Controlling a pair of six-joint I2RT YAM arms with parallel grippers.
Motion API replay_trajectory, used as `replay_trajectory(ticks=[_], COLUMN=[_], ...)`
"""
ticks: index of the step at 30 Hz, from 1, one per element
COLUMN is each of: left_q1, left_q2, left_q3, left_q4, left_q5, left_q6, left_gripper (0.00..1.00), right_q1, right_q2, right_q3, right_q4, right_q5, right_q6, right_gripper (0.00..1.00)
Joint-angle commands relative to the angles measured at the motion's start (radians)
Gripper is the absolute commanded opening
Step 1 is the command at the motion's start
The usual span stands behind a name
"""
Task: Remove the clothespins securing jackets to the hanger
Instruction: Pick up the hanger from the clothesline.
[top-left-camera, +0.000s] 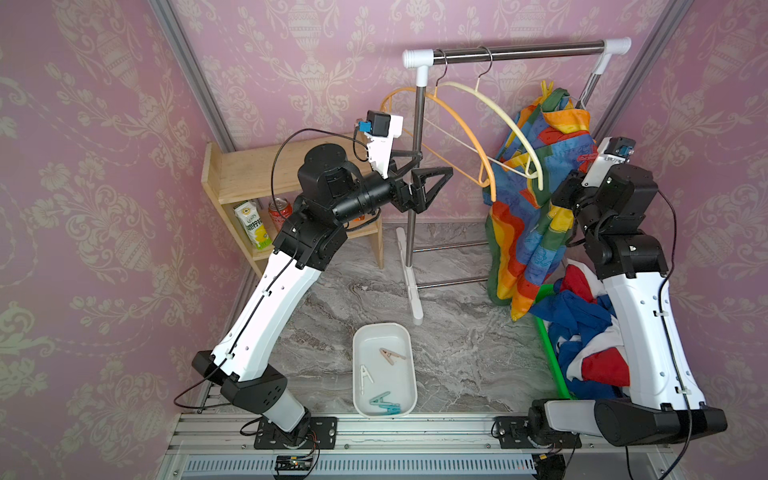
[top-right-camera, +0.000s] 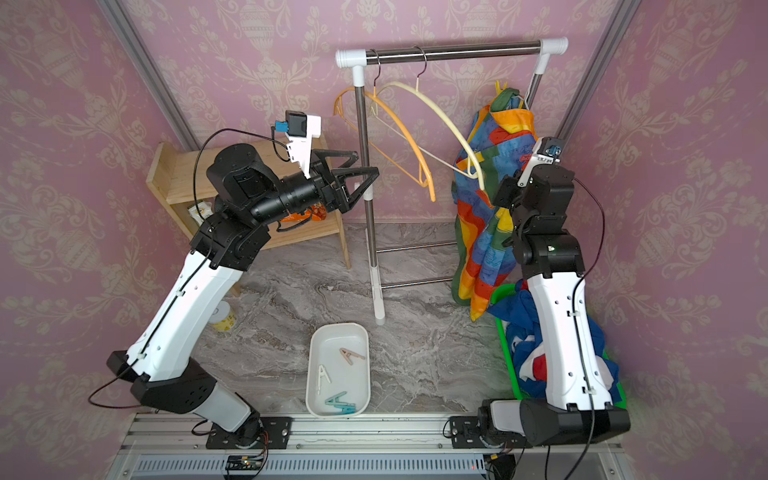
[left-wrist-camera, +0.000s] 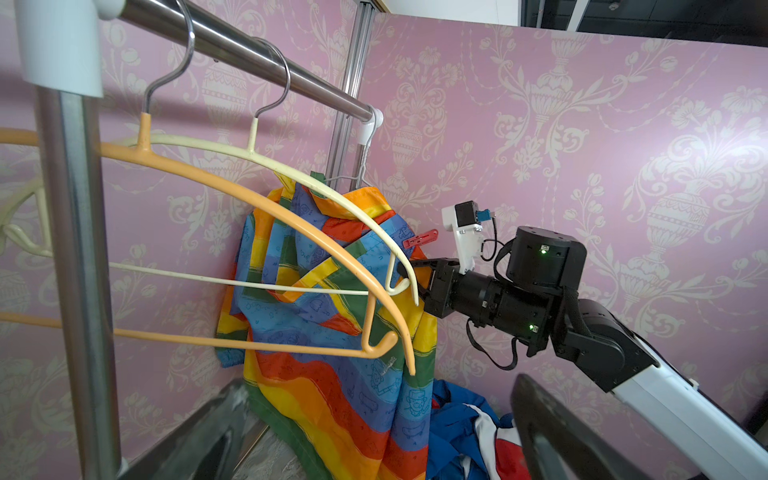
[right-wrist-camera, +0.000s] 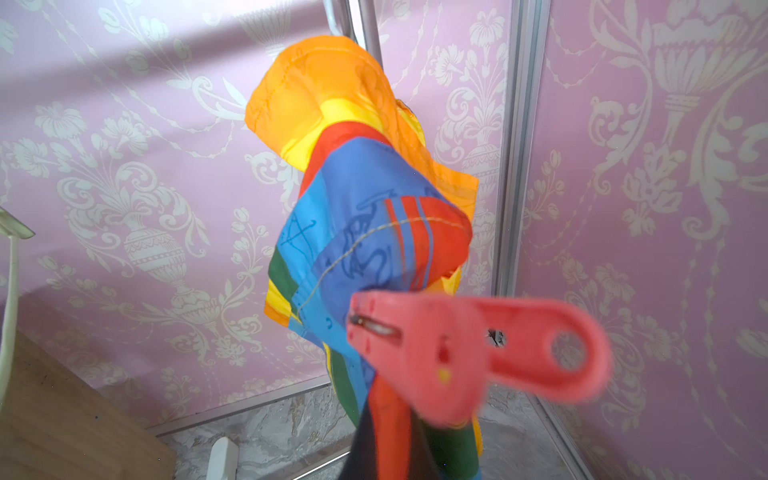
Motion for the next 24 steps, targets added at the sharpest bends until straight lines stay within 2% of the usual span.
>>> replay_trajectory(ticks=[1,7,14,19,24], left_q1=[0.009,0.009,0.006,0.002,-0.021], left_q2=[-0.022,-0.002,0.048,0.090,0.103], left_q3=[-0.008,0.014,0.153,0.232,0.255], left_q4=[0.050,0.068,0.002,-0.023,-0.019], left_q5=[0.042,0.064,0.081,0.092,0.113], left_q6=[-0.037,-0.072,-0.059,-0.069,-0.087], left_gripper=[0.99,0.99,0.98,0.98,0.97], right_q1=[-0.003,-0.002,-0.002,-0.003,-0.003], right_q2=[-0.076,-0.185,-0.274,-0.221,-0.234], right_q3=[0.066,0.074,0.073,0.138,0.106], right_q4=[0.033,0.043,0.041,0.005,0.022], right_q5=[-0.012,0.001,-0.040,-0.043,-0.056], right_q6=[-0.036,-0.067,-0.095,-0.128,-0.102], right_gripper=[0.00,0.00,0.00,0.00,0.00])
